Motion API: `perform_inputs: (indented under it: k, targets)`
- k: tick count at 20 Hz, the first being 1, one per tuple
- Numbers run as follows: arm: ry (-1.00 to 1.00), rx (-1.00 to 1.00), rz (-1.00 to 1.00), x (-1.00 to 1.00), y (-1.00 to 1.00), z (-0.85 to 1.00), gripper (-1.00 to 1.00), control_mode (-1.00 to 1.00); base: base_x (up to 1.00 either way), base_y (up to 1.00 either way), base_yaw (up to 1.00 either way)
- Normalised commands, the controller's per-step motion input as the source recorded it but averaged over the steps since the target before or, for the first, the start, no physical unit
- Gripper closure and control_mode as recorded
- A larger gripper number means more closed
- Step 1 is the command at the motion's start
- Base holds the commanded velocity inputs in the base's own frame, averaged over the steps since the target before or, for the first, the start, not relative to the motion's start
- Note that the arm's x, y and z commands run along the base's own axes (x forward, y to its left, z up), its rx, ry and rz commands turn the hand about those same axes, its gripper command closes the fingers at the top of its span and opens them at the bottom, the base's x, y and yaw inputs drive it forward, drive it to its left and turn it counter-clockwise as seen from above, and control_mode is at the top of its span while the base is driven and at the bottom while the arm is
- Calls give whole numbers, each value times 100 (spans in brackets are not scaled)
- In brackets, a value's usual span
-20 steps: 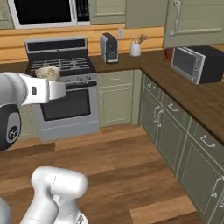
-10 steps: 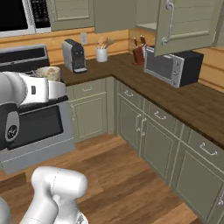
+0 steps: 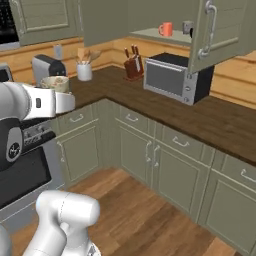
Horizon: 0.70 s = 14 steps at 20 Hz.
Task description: Gather all objects into one cabinet and sort the glasses and bowls to opposite sides.
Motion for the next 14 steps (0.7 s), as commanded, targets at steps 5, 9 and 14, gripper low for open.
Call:
perform_inputs:
  k: [5, 9, 14]
  targets:
    - [0, 0, 0, 0, 0, 0, 100, 100, 100, 70, -40]
    - [0, 0, 0, 0, 0, 0, 100, 100, 100, 13, -31]
    - [0, 0, 0, 0, 0, 0, 100, 100, 100, 5, -34]
